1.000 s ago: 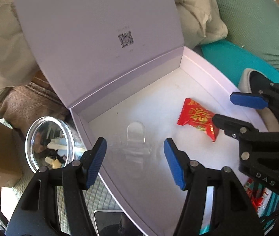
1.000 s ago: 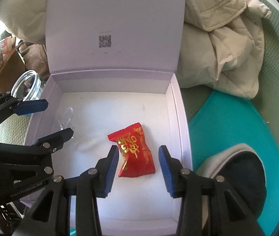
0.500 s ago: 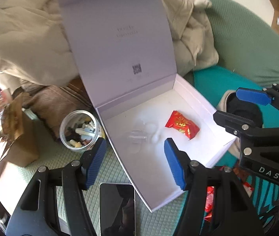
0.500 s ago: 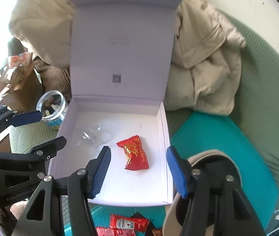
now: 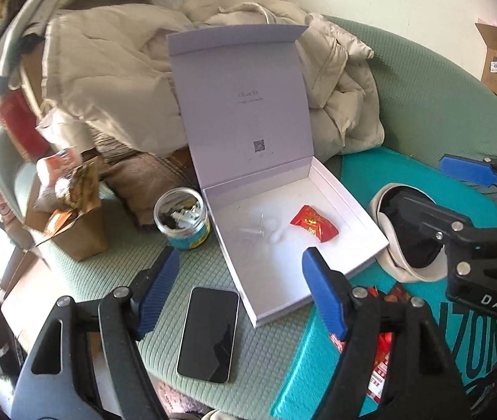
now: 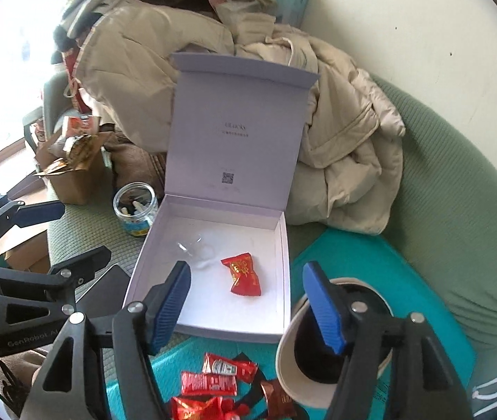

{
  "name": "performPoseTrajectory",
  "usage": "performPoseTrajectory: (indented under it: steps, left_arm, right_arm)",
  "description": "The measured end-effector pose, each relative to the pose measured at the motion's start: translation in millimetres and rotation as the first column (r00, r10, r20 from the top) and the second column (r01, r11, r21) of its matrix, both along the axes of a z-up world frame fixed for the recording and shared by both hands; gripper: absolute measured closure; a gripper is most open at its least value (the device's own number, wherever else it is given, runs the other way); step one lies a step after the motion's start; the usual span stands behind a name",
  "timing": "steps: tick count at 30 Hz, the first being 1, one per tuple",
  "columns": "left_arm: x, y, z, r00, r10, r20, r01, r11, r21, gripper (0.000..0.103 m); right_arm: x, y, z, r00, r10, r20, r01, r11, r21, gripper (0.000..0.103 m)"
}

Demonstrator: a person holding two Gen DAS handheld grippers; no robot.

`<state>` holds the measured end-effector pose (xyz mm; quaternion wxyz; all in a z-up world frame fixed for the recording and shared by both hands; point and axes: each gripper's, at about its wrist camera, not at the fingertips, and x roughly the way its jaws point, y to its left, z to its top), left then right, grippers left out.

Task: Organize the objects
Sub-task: 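Withdraw both tools from the box back toward the snack pile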

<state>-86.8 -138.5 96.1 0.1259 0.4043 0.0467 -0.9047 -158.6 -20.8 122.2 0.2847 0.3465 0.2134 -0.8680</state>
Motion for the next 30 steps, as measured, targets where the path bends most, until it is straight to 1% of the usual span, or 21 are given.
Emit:
performPoseTrajectory:
  steps: [9, 13, 17, 24, 30]
  left_arm:
    - [49, 40, 10, 0.998, 0.068, -0.009, -0.068, 0.997, -0.026, 0.030]
    - [66, 61, 12, 0.995, 0.095, -0.007, -0.096, 0.994, -0.048, 0.030]
    - [82, 79, 9, 0.994, 0.111, -0.001, -0.111, 0.993, -0.046, 0.030]
    - [105, 112, 3, 0.993, 0.117, 0.009, -0.116, 0.992, -0.052, 0.030]
    - [113, 135, -11, 0.994, 0.106, 0.034, -0.105, 0.994, -0.017, 0.030]
  right_arm:
    - [40, 42, 11, 0.997, 0.066, -0.029, -0.066, 0.998, -0.013, 0.034]
    - [52, 63, 11, 0.995, 0.088, -0.042, -0.089, 0.996, -0.027, 0.031]
    - [64, 81, 7, 0.992, 0.109, -0.056, -0.111, 0.993, -0.027, 0.031]
    - [84, 111, -6, 0.989, 0.140, -0.052, -0.142, 0.989, -0.035, 0.031]
    - [99, 133, -19, 0.984, 0.175, -0.041, -0.176, 0.984, -0.026, 0.031]
